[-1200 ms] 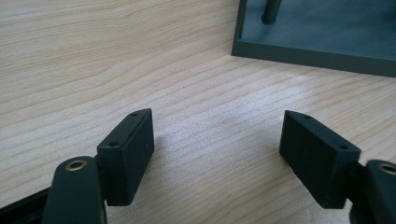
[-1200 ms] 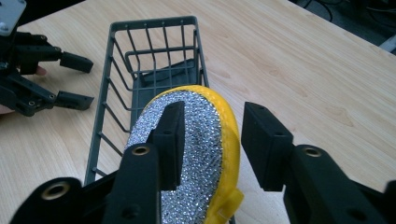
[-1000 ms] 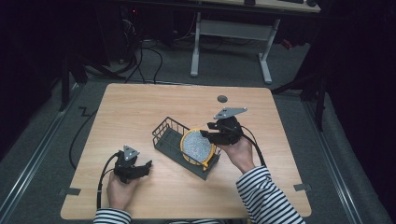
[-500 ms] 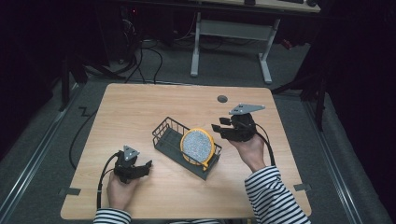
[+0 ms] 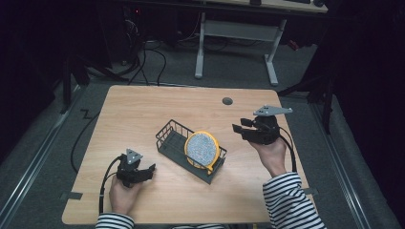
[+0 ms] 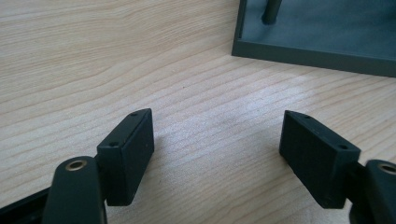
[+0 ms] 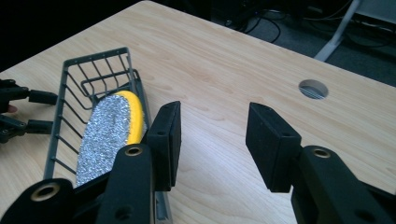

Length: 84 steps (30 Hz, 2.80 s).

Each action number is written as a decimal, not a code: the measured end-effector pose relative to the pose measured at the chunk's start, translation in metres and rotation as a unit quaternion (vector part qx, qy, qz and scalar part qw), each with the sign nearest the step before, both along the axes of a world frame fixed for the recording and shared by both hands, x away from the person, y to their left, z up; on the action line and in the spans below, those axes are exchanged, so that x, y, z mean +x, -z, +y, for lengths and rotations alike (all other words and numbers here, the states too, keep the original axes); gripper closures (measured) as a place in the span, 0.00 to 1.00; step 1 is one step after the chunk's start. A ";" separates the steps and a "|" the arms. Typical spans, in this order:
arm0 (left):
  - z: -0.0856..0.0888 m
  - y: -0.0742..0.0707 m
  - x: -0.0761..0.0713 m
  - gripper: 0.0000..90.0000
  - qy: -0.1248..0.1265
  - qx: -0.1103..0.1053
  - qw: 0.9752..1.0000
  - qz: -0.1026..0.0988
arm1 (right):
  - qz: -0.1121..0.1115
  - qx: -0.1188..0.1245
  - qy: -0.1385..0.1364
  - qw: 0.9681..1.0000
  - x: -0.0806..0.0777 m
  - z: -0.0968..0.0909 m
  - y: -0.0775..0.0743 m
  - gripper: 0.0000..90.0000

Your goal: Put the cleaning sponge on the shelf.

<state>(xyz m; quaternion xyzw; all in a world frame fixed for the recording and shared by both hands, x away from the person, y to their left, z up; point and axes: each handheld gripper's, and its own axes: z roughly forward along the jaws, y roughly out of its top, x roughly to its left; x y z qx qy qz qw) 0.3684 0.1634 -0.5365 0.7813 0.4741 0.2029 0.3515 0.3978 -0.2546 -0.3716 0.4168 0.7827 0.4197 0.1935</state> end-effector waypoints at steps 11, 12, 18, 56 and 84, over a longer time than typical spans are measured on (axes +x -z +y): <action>0.000 0.000 0.000 0.30 0.000 0.000 1.000 0.000 | -0.001 0.012 0.034 0.999 -0.011 -0.031 0.003 0.63; 0.000 0.000 0.000 0.30 0.000 0.000 1.000 0.000 | -0.005 0.015 0.037 0.999 -0.013 -0.033 0.001 0.63; 0.000 0.000 0.000 0.30 0.000 -0.001 1.000 0.000 | 0.005 0.026 0.052 0.998 -0.018 -0.048 0.010 0.64; 0.000 0.000 0.000 0.30 0.000 -0.001 1.000 0.001 | 0.055 0.065 0.107 0.991 -0.052 -0.072 0.107 0.64; 0.000 0.000 0.000 0.30 0.000 0.000 1.000 0.000 | 0.041 -0.068 0.127 0.989 -0.048 -0.039 0.159 0.48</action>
